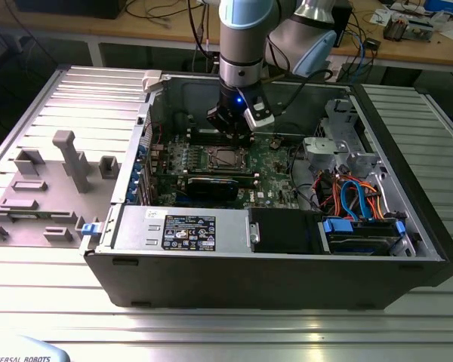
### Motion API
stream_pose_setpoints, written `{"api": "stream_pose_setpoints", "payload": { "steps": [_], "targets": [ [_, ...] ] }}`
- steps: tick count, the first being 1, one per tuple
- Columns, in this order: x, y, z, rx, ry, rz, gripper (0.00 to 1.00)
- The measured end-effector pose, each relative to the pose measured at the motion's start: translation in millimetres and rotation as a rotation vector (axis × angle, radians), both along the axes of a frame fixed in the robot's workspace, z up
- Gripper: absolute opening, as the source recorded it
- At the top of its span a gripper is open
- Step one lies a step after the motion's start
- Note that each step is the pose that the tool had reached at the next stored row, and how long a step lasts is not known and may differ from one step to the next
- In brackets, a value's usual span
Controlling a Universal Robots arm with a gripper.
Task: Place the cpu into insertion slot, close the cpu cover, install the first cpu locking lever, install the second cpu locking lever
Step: 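Install the first cpu locking lever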
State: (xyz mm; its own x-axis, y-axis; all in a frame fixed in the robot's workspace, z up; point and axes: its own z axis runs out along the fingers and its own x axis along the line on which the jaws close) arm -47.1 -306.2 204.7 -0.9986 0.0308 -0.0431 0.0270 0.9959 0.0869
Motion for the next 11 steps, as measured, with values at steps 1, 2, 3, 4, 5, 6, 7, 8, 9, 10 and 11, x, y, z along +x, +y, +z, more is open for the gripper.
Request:
{"api": "stream_pose_setpoints", "payload": {
  "steps": [1, 2, 3, 4, 5, 6, 7, 8, 9, 10, 11],
  "targets": [
    [0.0, 0.0, 0.3, 0.0, 0.0, 0.0, 0.11],
    [0.0, 0.0, 0.6, 0.0, 0.0, 0.0, 0.11],
    [0.0, 0.0, 0.8, 0.0001, 0.0, 0.0, 0.11],
    [0.0, 0.0, 0.8, 0.0002, -0.0001, 0.0, 0.11],
    [0.0, 0.0, 0.8, 0.0002, -0.0001, 0.0, 0.11],
    [0.0, 0.0, 0.9, -0.0002, 0.0, 0.0, 0.11],
    [0.0, 0.0, 0.9, -0.0007, 0.0, 0.0, 0.11],
    [0.0, 0.0, 0.8, -0.0012, 0.0001, 0.0, 0.11],
    [0.1, 0.0, 0.4, -0.0016, 0.0001, 0.0, 0.11],
    [0.0, -0.1, -0.5, -0.0021, 0.0002, 0.0, 0.11],
    [0.0, -0.1, -0.9, -0.0026, 0.0003, 0.0, 0.11]
  ]
}}
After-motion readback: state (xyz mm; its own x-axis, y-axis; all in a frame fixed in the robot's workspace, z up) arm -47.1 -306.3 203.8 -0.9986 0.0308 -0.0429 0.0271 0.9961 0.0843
